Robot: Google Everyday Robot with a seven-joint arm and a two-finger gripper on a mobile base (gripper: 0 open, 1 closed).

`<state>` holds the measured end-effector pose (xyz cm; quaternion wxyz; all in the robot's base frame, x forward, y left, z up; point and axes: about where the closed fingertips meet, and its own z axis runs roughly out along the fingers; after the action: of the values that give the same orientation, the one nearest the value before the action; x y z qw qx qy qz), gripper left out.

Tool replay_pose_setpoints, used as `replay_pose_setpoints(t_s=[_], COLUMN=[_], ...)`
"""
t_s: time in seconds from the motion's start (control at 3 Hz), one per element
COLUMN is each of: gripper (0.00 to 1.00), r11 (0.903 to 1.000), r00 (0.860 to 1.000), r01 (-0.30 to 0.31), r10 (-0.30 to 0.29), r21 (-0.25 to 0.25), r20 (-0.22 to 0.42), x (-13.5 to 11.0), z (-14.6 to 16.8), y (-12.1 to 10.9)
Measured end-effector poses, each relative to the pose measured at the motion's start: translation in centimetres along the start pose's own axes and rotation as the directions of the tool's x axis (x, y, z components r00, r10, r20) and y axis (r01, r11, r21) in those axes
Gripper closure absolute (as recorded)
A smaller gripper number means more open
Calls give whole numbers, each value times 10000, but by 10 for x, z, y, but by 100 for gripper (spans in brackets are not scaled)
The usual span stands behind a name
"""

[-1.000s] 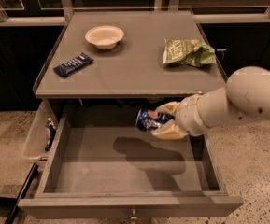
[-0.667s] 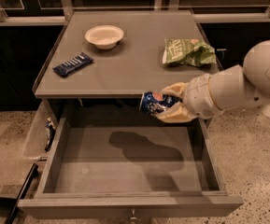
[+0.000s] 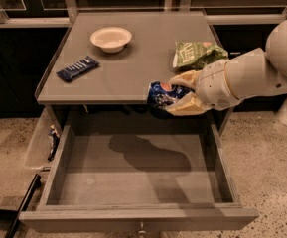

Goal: Pick pepsi can from top drawer and place on counter

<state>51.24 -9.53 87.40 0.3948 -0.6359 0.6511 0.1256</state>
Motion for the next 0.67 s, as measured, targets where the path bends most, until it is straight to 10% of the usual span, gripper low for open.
replay_pose_setpoints(t_s=[0.67], gripper=[100], r11=[9973], r00=[9974], r01=[725], r10=[-725], r21=[75], r20=[12], x=[-16], z=[17], y=[-31])
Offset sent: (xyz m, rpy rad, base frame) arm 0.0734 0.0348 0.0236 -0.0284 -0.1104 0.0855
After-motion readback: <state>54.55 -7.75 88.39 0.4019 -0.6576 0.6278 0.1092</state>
